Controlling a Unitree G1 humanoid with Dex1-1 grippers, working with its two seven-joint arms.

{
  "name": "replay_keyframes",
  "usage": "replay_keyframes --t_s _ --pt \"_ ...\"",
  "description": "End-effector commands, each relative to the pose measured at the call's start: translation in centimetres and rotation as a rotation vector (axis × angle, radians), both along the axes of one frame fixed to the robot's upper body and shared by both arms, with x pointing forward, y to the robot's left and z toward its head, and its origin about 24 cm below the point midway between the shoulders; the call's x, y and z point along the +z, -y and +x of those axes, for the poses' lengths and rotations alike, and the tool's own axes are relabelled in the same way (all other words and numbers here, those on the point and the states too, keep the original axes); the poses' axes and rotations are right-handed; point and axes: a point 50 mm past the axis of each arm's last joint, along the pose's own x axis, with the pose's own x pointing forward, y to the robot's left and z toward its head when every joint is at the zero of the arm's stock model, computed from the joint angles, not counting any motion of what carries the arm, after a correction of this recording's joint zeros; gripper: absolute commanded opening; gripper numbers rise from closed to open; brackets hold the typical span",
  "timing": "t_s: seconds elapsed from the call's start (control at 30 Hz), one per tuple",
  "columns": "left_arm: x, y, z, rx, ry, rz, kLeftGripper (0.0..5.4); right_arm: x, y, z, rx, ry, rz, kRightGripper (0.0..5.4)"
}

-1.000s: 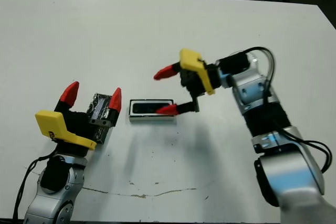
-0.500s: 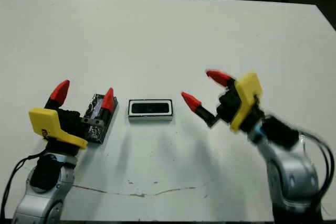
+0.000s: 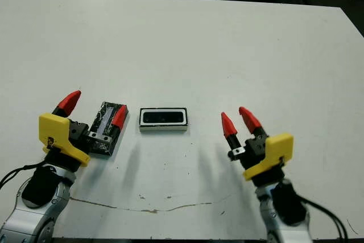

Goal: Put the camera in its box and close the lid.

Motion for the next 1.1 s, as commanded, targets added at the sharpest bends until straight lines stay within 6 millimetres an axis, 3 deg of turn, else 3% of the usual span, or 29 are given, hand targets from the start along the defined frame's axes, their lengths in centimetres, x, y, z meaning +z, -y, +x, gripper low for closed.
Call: replay_keyframes --t_s 0.03,0.27,1.1 --pt "-0.2 -0.1 -0.1 -0.013 -0.028 0.006 5.4 -0.6 0.1 -0.1 -0.039 0.007 -0.022 1.17" --pt "-0.6 0.2 -0.2 -0.002 -0.05 0.001 5.4 -0.7 0.0 0.1 -0.046 0.031 -0.027 0.02" --pt "-3.4 0.4 0.0 0.13 -0.185 0.023 5.4 -0.4 0.0 0.1 -0.061 0.047 -0.034 0.01"
